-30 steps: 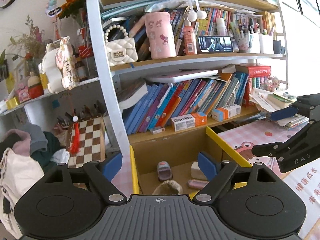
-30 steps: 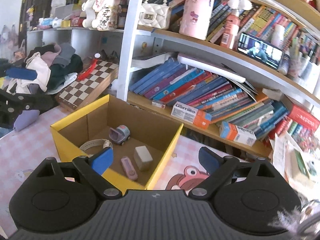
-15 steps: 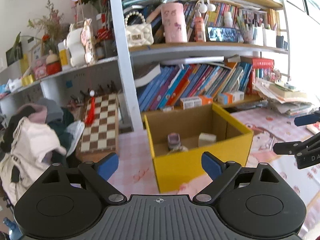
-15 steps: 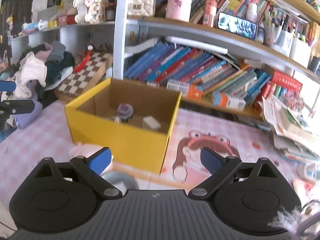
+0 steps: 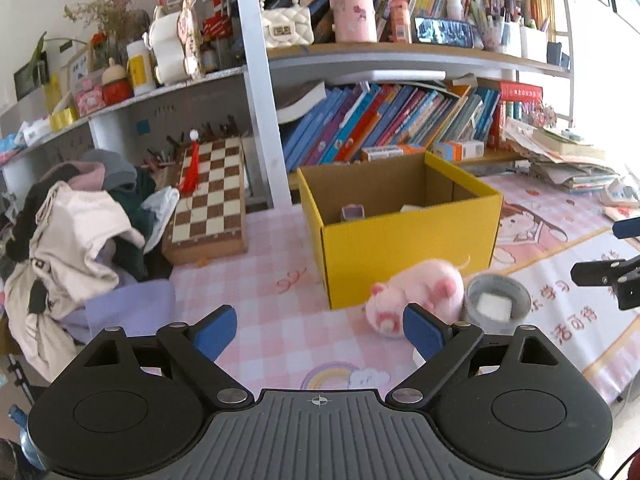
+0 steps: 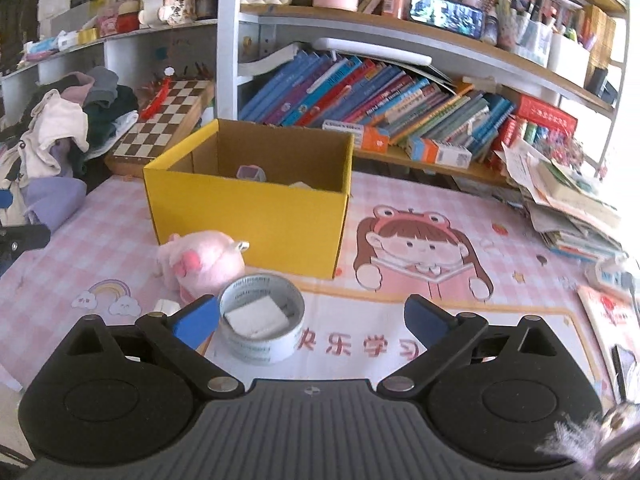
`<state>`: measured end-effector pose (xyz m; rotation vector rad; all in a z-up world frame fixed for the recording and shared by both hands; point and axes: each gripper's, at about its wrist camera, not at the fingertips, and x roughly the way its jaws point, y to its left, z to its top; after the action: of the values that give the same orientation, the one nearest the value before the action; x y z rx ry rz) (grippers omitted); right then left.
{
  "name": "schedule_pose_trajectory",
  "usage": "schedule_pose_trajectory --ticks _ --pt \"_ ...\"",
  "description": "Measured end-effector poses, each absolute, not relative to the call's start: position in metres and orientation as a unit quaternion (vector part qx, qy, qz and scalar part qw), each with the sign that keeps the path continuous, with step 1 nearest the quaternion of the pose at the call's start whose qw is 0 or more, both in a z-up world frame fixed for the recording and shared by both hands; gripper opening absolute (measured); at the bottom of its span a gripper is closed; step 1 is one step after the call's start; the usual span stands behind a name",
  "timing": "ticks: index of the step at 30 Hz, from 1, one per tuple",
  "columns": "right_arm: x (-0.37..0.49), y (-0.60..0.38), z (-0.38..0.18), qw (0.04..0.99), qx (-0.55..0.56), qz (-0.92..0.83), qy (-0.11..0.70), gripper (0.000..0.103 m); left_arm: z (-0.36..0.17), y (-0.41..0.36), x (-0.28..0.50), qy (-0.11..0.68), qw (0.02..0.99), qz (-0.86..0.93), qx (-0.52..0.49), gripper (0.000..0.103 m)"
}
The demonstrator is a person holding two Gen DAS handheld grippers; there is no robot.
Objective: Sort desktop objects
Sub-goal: 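Move the left tool toward the white charger plug while the right tool approaches the tape roll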
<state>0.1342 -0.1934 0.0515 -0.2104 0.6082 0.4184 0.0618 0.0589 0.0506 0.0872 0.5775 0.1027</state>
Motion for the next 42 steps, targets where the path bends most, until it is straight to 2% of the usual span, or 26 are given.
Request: schedule_pose_trajectory --ticks 22,42 --pt "0.075 -0.14 0.009 0.885 -0.179 0.248 0.351 0.103 0.01 0.027 0.041 0.357 0.93 -0.039 0.073 0.093" --pt "0.075 -0.136 0.008 0.885 -0.192 0.237 0.353 0.103 0.007 0.034 0.039 0.36 0.93 -0.028 0.066 0.093"
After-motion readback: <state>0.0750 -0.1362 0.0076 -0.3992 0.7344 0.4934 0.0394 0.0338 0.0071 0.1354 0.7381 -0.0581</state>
